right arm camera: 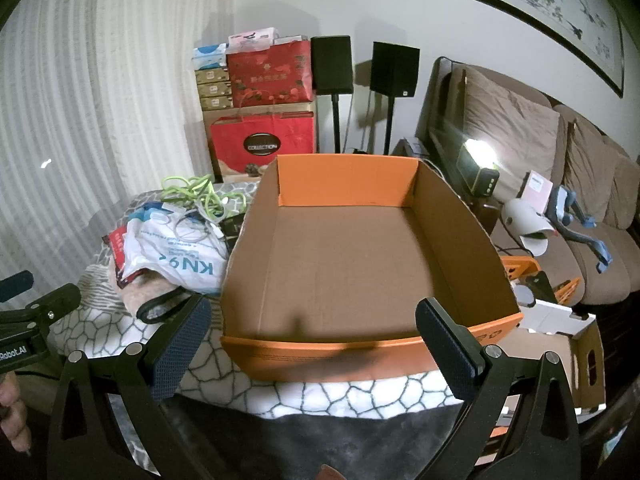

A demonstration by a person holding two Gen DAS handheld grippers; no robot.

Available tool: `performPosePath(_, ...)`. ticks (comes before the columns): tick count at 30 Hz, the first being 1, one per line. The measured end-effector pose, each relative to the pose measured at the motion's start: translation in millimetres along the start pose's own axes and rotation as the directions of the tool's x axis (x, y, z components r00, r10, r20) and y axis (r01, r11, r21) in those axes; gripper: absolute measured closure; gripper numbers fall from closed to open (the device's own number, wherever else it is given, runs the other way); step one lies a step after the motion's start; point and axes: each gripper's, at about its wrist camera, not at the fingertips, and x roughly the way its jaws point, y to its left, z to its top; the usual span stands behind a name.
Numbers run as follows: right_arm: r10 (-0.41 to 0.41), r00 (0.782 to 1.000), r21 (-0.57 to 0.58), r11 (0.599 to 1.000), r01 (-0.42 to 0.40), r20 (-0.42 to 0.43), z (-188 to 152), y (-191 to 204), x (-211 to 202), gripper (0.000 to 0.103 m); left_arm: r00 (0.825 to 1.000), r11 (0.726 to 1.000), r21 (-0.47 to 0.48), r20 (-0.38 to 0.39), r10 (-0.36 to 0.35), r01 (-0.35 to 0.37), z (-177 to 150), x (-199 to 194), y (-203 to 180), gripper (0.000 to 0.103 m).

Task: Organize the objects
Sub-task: 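Reach the left tool toward the lime-green cable tangle on the table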

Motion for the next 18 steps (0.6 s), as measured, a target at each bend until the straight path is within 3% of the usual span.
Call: performPosePath(18, 0.004, 1.000, 0.000, 1.000, -0.004, -0.001, 4.0, 0.6, -1.0, 0.000, 1.000, 1.000, -0.001, 0.000, 0.002, -0.002, 0.1, 0.0, -0.1, 0.000)
